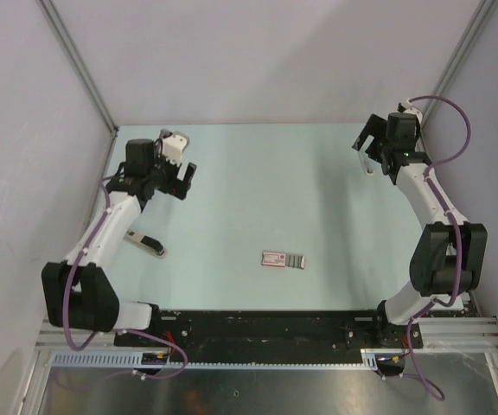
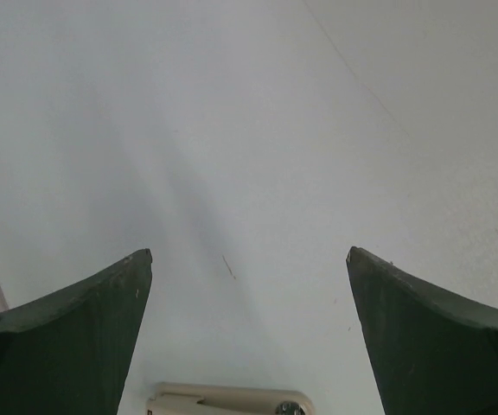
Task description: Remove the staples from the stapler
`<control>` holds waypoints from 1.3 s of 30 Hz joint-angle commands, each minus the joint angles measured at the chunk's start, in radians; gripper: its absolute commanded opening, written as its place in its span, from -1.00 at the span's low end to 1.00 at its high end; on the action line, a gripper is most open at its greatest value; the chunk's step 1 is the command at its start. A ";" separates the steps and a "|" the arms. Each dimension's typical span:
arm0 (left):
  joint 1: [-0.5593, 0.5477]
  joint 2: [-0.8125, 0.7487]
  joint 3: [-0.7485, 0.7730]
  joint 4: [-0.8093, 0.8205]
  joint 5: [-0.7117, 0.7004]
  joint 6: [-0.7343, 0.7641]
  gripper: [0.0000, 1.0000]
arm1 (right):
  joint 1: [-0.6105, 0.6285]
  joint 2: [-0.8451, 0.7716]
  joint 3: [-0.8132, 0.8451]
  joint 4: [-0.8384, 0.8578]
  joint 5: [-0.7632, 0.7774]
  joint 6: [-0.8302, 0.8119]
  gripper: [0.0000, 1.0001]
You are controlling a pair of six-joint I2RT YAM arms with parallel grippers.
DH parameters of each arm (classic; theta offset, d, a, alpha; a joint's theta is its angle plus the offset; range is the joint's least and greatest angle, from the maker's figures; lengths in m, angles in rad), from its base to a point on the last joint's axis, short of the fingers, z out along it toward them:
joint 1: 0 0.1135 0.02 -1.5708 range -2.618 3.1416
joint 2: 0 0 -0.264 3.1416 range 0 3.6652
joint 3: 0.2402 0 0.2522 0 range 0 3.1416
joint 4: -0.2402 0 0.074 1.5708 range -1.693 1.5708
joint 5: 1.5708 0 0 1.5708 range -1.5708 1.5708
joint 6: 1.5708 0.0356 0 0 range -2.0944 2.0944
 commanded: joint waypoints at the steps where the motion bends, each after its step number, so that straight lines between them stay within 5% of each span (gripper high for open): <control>1: -0.002 0.079 0.156 -0.143 -0.005 -0.103 0.99 | -0.002 0.045 0.057 0.068 0.068 -0.037 0.99; 12: 0.004 0.152 0.261 -0.197 0.064 -0.171 0.99 | -0.003 0.284 0.244 0.091 0.171 -0.170 0.88; 28: 0.018 0.163 0.248 -0.202 0.125 -0.232 0.99 | -0.061 0.595 0.499 0.023 0.111 -0.244 0.71; 33: 0.019 0.154 0.237 -0.203 0.121 -0.233 0.99 | -0.060 0.609 0.448 -0.003 0.116 -0.227 0.49; 39: 0.019 0.132 0.214 -0.203 0.109 -0.218 0.99 | -0.056 0.556 0.298 0.059 0.103 -0.211 0.46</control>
